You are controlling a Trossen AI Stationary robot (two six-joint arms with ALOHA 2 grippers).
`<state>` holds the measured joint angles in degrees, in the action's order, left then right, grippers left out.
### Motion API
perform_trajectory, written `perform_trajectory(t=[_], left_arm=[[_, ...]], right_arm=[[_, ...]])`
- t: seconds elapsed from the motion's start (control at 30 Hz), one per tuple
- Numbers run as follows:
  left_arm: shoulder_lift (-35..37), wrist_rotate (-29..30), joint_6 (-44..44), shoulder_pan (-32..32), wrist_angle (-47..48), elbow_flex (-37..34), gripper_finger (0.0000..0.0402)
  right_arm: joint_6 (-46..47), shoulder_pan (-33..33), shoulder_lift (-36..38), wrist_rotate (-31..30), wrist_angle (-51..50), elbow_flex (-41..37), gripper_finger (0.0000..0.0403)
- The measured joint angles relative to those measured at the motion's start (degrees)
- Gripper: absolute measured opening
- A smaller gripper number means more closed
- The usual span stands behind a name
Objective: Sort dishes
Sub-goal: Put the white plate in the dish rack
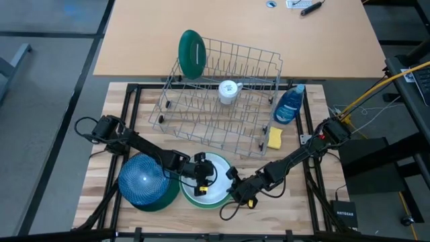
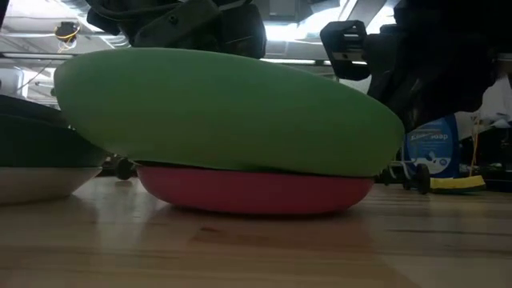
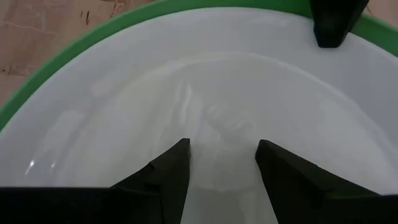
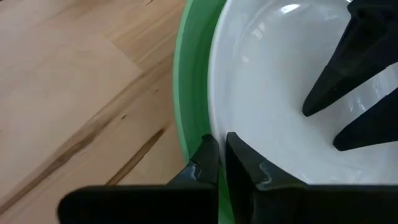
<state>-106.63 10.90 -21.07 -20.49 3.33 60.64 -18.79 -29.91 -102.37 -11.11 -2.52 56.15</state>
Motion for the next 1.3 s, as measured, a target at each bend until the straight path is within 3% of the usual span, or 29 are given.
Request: perform_trajectory(t=[0.73,1.1,1.3], left_arm=[[5.9,-3.3,-3.0,-2.0,-0.7,1.0,0.0180],[5.9,-3.3,-1.0,-4.2,8.5,1.0,0.0180],[5.9,-3.2,-1.0,-5.8,8.5,1.0,0.0180]], right_arm=[[4.2,0.1,0.0,0.6,5.6,0.0,0.0001],[4.1,0.0,0.1,-0.8,5.2,0.0,0.0001],[4.0,0.0,0.1,-0.8,5.2,0.0,0.0000]])
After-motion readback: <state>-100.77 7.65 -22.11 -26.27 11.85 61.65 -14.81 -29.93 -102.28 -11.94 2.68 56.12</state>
